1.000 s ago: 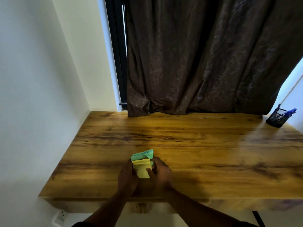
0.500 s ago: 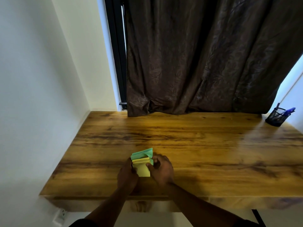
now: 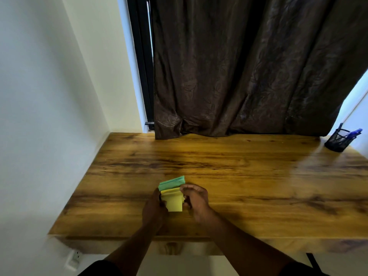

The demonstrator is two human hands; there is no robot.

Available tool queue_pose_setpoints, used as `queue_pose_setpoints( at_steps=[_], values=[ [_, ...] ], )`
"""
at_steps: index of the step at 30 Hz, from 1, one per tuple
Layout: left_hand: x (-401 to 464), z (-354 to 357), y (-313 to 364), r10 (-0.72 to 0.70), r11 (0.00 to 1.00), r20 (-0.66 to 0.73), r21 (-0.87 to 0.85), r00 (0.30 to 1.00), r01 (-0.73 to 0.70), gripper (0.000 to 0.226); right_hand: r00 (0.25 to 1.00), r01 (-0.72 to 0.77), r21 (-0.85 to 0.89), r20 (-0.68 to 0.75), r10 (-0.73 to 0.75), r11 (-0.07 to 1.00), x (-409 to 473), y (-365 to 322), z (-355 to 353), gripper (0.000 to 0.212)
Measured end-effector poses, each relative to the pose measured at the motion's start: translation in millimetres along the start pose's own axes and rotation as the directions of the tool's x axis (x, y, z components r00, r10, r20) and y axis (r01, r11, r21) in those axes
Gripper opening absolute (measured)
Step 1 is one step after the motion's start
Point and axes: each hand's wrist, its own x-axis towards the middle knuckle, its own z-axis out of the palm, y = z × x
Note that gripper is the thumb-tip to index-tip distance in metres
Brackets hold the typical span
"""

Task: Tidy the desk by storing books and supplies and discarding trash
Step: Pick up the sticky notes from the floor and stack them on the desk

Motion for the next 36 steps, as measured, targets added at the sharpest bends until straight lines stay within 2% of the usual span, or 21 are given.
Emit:
queue_pose_setpoints(
  at_steps=[3,5,7,9,11,13,16,20,26,29,34,36],
  values=[
    [1,0,1,-0.009,1.0,0.006,0.004,1.0,0.009,0.056,0.998,0.066,-0.071,0.009,-0.065,0.995,4,1,-3,0.024],
    [2,0,1,-0.009,1.0,0.019,-0.005,1.0,0.009,0.055,0.993,0.116,-0.203,-0.002,-0.119,0.972,10,7,-3,0.042],
    [3,-1,4,-0.023,1.0,0.022,0.011,0.999,0.023,0.054,0.982,0.165,-0.429,-0.013,-0.189,0.888,16,13,-3,0.063],
    [4,-1,4,-0.029,0.999,0.027,0.028,0.999,0.029,0.054,0.966,0.237,-0.592,0.059,-0.253,0.77,18,13,-3,0.079],
    [4,-2,4,-0.029,0.999,0.028,0.041,0.999,0.028,0.055,0.945,0.311,-0.688,0.152,-0.289,0.655,20,12,-1,0.08],
    [3,-2,6,-0.034,0.998,0.022,0.045,0.999,0.033,0.054,0.93,0.349,-0.759,0.207,-0.305,0.55,21,13,0,0.071],
    [2,-2,9,-0.036,0.999,0.011,0.017,0.999,0.036,0.05,0.931,0.331,-0.81,0.197,-0.307,0.483,19,16,1,0.059],
    [3,-3,10,-0.032,0.999,-0.002,0.033,0.999,0.032,0.043,0.902,0.376,-0.808,0.207,-0.378,0.454,15,25,-2,0.058],
    [-1,-9,17,0.011,0.999,-0.041,0.035,0.999,-0.01,0.041,0.863,0.466,-0.744,0.261,-0.434,0.48,9,24,-1,0.051],
    [-2,-10,18,-0.01,0.999,-0.055,0.04,0.998,0.012,0.04,0.87,0.444,-0.754,0.233,-0.435,0.484,6,27,4,0.048],
    [-9,-11,18,-0.042,0.999,-0.021,0.022,0.999,0.043,0.038,0.908,0.377,-0.764,0.195,-0.371,0.523,-2,39,6,0.065],
    [-8,-10,17,-0.04,0.999,-0.014,0.016,0.999,0.041,0.035,0.909,0.381,-0.739,0.189,-0.371,0.555,-2,37,7,0.06]
  ],
)
